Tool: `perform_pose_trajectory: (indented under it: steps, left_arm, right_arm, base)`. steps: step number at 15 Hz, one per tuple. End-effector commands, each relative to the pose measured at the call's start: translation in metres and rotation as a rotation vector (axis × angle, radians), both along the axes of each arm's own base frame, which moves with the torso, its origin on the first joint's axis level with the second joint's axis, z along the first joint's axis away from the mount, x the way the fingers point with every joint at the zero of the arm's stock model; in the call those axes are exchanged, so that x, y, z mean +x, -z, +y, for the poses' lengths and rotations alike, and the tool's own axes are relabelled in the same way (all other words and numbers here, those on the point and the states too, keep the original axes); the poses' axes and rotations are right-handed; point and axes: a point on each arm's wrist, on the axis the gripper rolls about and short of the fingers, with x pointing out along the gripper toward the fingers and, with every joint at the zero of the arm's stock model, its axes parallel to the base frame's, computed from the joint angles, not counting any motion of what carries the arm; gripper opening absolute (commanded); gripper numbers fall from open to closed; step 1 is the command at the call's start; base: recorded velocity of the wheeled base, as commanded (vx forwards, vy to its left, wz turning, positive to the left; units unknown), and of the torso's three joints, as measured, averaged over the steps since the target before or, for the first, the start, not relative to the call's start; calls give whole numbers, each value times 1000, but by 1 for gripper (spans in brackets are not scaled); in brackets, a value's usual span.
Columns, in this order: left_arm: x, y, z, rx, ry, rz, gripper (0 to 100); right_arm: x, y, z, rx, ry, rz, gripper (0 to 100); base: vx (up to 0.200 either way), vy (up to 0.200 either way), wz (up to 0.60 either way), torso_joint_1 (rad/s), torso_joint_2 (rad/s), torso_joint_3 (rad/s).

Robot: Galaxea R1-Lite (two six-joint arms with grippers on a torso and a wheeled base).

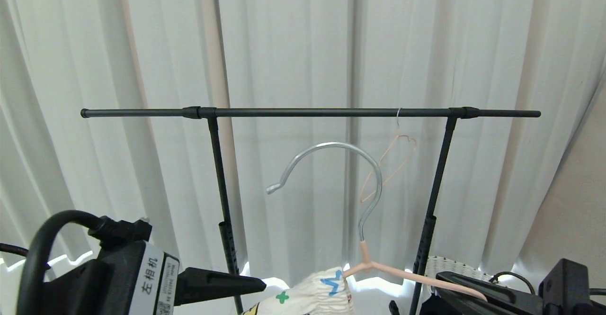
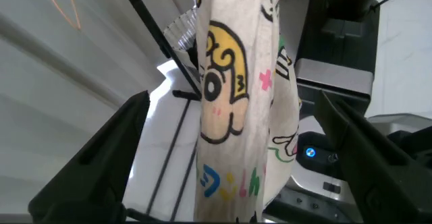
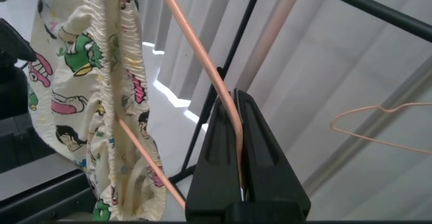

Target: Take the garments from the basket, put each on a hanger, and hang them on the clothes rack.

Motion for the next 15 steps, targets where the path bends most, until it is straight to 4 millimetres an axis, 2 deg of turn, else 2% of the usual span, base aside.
perform_pose_trajectory:
  steps: [1,8,9,12,15]
  left_arm:
    - [2,4,-3,18,-2,16,0]
    - [4,6,-6,27,-6,23,0]
    - [6,6,-7,20,-12,16,0]
    - [8,15,-3,54,-51,15,0]
    - [11,27,0,133,-162,-28,0]
  right_arm:
    - [0,0,1,0,-1,0,0]
    - [0,1,0,-4,3,-1,0]
    - [0,2,0,-8,5,-2,100]
    - [4,9,-5,-36,43,1,100]
    - [8,8,-8,-36,67,-1,100]
  base:
    - [0,0,0,0,0,0]
    - [0,0,0,0,0,0]
    - [0,0,0,0,0,0]
    - [0,0,0,0,0,0]
    - [0,0,0,0,0,0]
